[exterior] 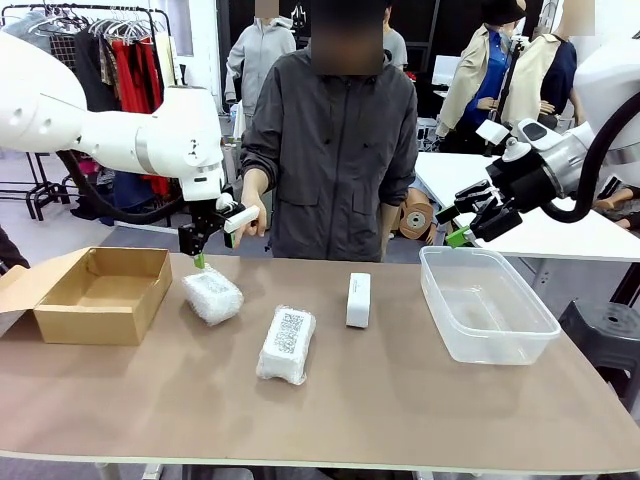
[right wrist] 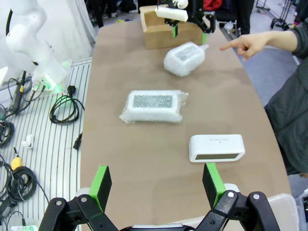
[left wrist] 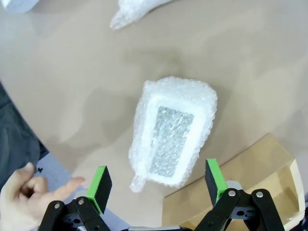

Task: Separate and place wrapped and unwrapped clocks.
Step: Pick up the Digital clock indicated by the person.

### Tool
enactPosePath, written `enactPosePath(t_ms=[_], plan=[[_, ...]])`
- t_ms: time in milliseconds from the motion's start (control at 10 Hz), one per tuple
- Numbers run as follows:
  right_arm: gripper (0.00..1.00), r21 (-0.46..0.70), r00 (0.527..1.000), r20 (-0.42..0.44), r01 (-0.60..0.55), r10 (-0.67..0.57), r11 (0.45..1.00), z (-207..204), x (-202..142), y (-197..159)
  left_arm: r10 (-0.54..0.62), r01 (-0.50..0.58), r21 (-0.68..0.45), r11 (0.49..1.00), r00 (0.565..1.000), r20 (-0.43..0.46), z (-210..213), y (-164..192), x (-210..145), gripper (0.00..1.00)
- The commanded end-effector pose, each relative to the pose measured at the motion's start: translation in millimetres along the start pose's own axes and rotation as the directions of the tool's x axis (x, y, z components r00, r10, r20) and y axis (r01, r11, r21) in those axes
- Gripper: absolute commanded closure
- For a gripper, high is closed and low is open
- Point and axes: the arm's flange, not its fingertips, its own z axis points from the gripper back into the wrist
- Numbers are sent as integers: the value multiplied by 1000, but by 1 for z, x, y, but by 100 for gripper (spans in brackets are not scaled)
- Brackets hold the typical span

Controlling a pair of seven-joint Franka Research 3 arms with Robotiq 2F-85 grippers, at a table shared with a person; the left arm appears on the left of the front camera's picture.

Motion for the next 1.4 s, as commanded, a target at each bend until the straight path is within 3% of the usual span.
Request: enactPosePath(t_ms=[0,500,1300], plan=[[0,2,1000,0,-3,3,1000,0,0,1,-45,46,-57,997,999,28,-9,8,-11,0],[0,2,1000,0,-3,3,1000,0,0,1,-27,34,-85,996,996,80,-45,5,-19,0],[0,2,1000,0,-3,3,1000,0,0,1,5,4,-100,995,996,91,-69,6,-20,0]])
